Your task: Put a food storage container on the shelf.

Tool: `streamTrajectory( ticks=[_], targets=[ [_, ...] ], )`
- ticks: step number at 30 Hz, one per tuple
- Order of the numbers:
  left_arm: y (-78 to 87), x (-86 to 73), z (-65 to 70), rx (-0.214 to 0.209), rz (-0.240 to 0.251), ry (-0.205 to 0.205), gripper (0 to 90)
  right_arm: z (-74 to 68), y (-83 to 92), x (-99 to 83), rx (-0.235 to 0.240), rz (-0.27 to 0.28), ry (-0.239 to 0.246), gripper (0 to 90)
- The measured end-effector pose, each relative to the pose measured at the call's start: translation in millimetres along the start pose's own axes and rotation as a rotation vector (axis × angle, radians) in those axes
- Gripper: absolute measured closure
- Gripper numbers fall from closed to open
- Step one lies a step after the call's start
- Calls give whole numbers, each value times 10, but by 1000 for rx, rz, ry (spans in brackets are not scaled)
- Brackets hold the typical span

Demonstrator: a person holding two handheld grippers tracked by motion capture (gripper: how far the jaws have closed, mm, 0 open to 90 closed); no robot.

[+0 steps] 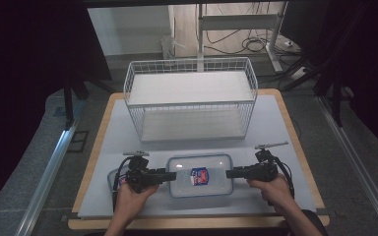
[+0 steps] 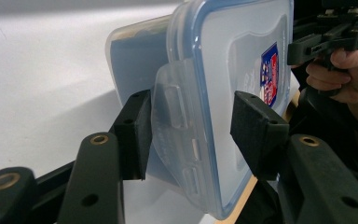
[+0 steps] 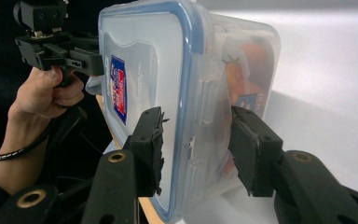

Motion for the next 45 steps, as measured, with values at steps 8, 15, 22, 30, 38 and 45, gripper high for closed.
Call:
streamTrajectory(
  ticks=[8, 15, 22, 30, 38, 45],
  targets=[
    [-15, 44, 12, -6, 9, 2, 499, -15, 34, 42, -24, 24, 27, 562],
    [60, 164, 104, -12, 32, -25, 504, -47, 105, 133, -18, 56, 38, 563],
    [191, 392, 250, -7, 57, -76, 504, -138, 204, 345, -34, 86, 86, 563],
    [390, 697, 433, -2, 102, -119, 504, -264, 336, 712, -45, 127, 144, 563],
    [547, 964, 511, -10, 129, -132, 505, -340, 393, 1048, -56, 140, 187, 562],
    [695, 1246, 615, -7, 150, -149, 505, -402, 462, 1368, -62, 178, 208, 562]
  ],
)
Point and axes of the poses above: each handheld gripper's, and its own axes: y roughly backward along the jaws, x roughly out of its top, z roughly to its right, the point moved 2 cm from there along -y, roughly forward along the jaws, and after that the axes turned 11 degrees about y, right-handed, at the moved point
